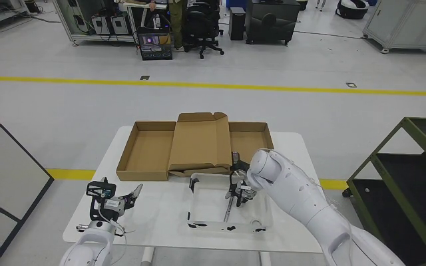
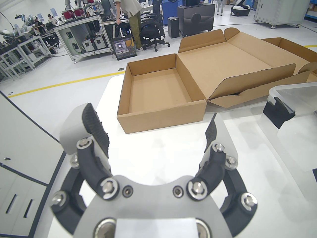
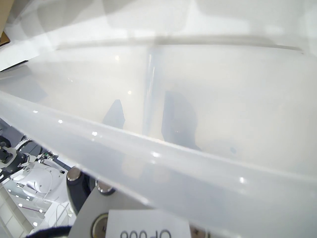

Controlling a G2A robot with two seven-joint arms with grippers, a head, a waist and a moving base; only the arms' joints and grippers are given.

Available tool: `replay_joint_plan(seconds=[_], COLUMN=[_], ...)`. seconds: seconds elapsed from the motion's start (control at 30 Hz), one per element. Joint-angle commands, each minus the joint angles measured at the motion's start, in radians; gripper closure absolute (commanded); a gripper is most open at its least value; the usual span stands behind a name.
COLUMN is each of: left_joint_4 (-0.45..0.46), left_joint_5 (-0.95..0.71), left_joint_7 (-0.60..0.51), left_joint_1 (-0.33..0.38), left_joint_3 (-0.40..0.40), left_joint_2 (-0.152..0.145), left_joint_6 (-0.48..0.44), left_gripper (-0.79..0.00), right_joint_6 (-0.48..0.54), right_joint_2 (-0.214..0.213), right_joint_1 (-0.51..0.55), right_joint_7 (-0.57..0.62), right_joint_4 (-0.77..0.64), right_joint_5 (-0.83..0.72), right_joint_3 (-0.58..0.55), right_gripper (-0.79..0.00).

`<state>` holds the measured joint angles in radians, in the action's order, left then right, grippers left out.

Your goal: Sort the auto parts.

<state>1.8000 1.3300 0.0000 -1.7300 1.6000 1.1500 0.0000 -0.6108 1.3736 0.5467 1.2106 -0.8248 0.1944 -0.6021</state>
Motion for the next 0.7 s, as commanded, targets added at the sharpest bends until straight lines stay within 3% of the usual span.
replay_joint_plan(seconds=[0.0, 0.67], left_joint_4=[0.000, 0.000], left_joint_5=[0.000, 0.000], left_joint_7=[0.000, 0.000], left_joint_1=[0.000, 0.000], left_joint_3=[0.000, 0.000], left_joint_2=[0.000, 0.000], left_joint_6=[0.000, 0.000], left_gripper=[-0.785, -0.785], right_joint_6=[-0.008, -0.084], right_joint_2=[-0.002, 0.073], right_joint_1=[-0.007, -0.185], right_joint_7=[-0.009, -0.085], right_joint_4=[0.011, 0.184], right_joint_5=[-0.010, -0.322], right_joint_3=[0.019, 0.379], right_gripper=[-0.339, -0.317])
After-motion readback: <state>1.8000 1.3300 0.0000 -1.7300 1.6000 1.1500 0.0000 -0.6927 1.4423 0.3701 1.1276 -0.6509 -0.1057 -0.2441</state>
